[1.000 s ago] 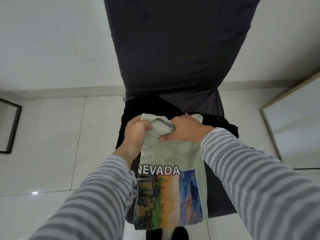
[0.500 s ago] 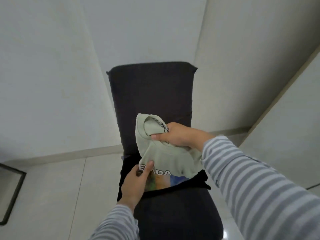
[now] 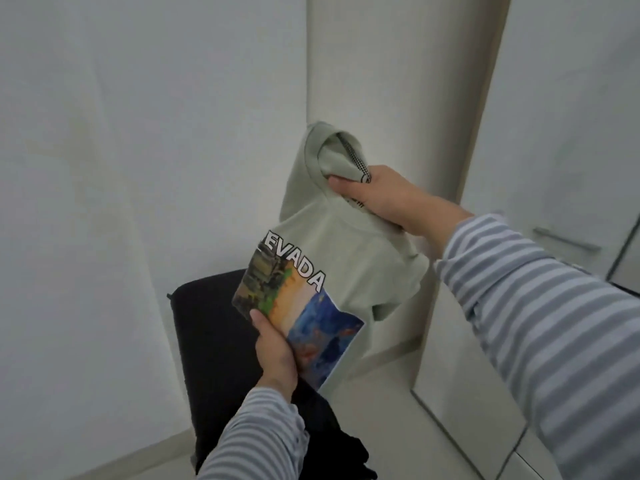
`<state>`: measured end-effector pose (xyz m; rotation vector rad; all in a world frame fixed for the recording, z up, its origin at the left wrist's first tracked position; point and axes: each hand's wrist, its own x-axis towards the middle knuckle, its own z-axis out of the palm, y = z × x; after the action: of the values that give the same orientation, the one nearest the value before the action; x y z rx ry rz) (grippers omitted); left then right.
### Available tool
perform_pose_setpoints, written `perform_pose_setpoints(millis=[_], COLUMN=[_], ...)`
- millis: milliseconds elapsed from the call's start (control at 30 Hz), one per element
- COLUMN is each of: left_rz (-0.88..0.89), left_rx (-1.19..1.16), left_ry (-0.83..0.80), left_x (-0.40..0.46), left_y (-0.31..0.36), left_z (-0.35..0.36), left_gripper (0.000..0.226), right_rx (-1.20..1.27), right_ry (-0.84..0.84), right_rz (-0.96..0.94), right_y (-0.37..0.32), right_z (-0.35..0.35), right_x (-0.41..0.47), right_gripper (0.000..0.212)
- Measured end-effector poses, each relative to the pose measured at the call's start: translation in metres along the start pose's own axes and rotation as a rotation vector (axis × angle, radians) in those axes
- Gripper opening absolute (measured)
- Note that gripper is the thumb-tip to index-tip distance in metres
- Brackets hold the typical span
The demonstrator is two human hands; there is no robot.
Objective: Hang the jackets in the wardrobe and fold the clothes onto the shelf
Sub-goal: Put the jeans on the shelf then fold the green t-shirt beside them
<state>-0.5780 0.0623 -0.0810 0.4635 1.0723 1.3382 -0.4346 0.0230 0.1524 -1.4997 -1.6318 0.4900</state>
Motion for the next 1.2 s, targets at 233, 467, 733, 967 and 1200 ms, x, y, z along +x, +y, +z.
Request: perform_pose_setpoints(millis=[233,467,733,967,1200], left_rz=[0.576,0.693,0.657,0.597,0.538], left_rx=[0.375,0.436,0.511,0.555,0.662], left_ry=[0.141,-0.087,-0.337,-0.543,-0.707], left_x=[-0.036,-0.097,-0.201,-0.323,-0.421], left_y=[0.021,-0.031,-0.135,-0.239,-0.337], left_z=[0.085,0.163,0.232,0.289,0.325], left_gripper=[0.05,0.037,0.033,0.036,0.039], right_rx=[-0.464,-0.566,-0.583,-0.666,-0.663], right_ry=[0.518,0.867,1.045,1.141,1.198], right_rz=[0.033,0.376,0.628,0.814,0.924], right_y=[0.071,0.153,0.21,0.243,0.282], right_z=[-0.099,-0.171,-0.262,-0.357,-0.418], right_x=[-0.055,-0.152,-0.292,-0.43,-0.554], right_gripper=[0.038,0.058,0.053,0.053,0.053])
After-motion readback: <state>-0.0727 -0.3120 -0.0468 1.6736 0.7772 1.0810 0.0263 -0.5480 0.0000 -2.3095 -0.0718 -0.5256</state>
